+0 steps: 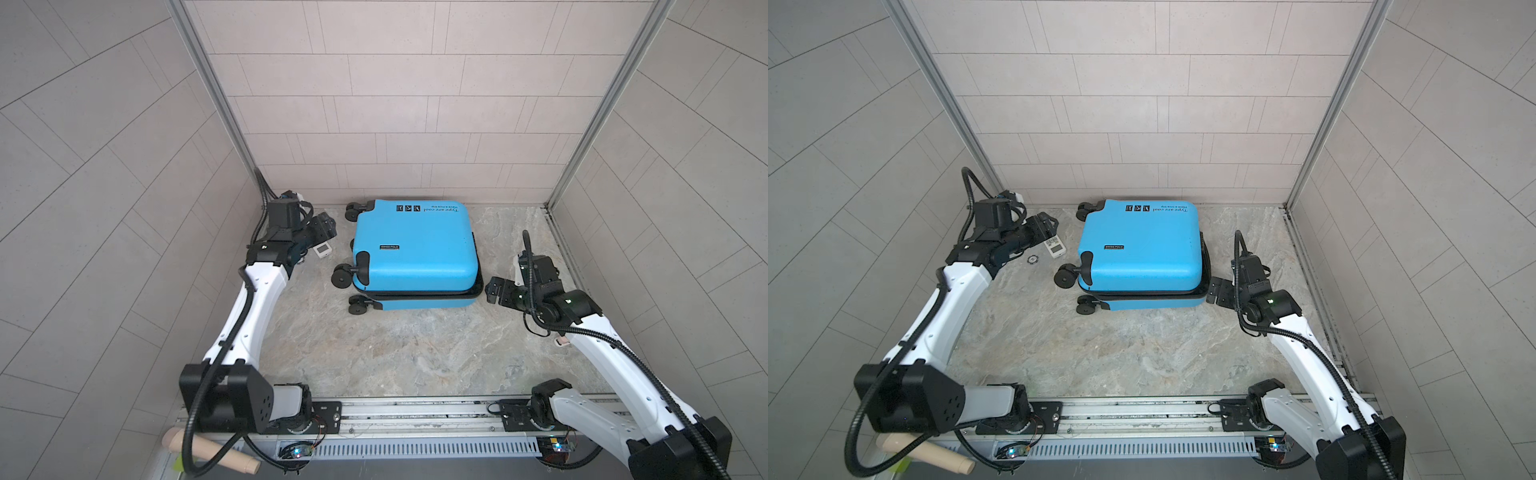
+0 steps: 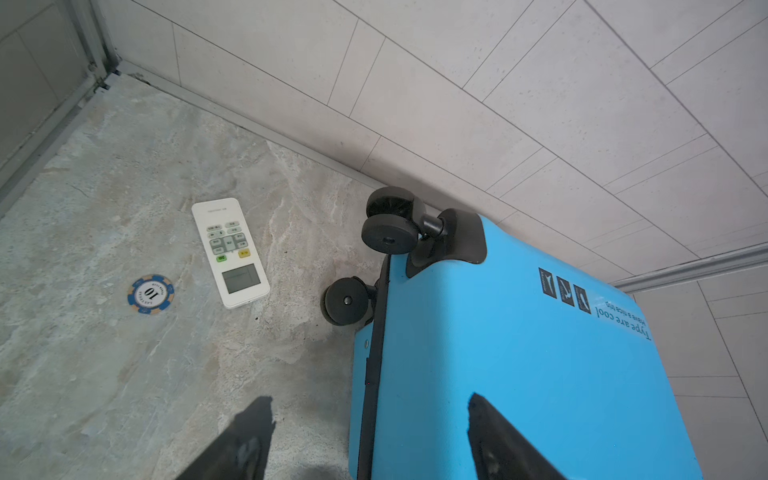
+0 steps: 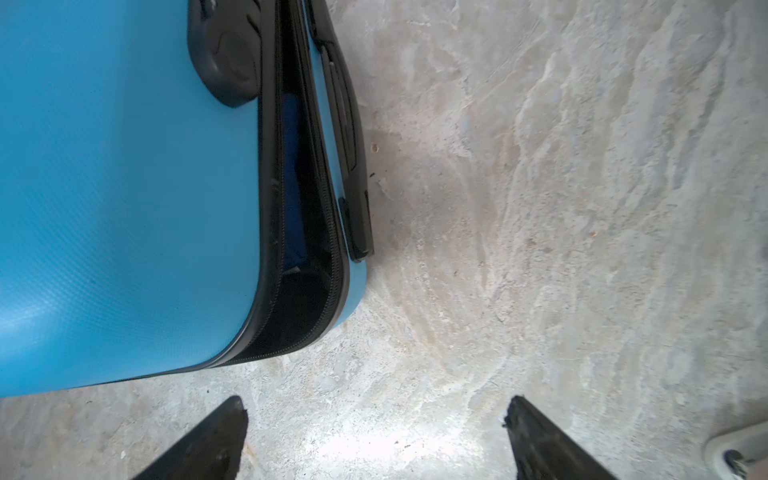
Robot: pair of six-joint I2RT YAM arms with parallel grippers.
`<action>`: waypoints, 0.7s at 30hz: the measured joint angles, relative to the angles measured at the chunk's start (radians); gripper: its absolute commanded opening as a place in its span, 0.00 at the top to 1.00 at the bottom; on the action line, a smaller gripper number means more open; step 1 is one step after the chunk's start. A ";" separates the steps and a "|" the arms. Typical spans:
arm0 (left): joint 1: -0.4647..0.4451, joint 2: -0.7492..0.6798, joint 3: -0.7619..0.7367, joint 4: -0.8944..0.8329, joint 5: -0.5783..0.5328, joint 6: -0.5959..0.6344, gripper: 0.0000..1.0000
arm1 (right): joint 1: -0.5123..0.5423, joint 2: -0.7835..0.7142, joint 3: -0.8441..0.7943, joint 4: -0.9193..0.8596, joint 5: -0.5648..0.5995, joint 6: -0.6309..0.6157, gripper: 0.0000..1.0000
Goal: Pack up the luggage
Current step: 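Release the lid and lower both grippers to the suitcase's sides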
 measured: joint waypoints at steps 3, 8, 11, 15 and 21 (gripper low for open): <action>0.004 0.064 0.011 0.012 0.015 0.000 0.30 | 0.000 0.010 0.009 -0.007 -0.033 -0.008 0.06; 0.004 0.164 0.002 0.031 0.045 -0.008 0.38 | 0.000 0.026 0.000 -0.002 -0.092 -0.023 0.07; 0.001 0.185 -0.038 0.038 0.060 -0.010 0.40 | 0.000 0.040 -0.047 0.014 -0.115 -0.023 0.09; -0.010 0.187 -0.108 0.038 0.071 -0.009 0.42 | 0.000 0.055 -0.127 0.031 -0.143 -0.022 0.19; -0.077 0.181 -0.188 0.062 0.072 0.027 0.44 | -0.013 0.079 -0.198 0.086 -0.149 -0.015 0.27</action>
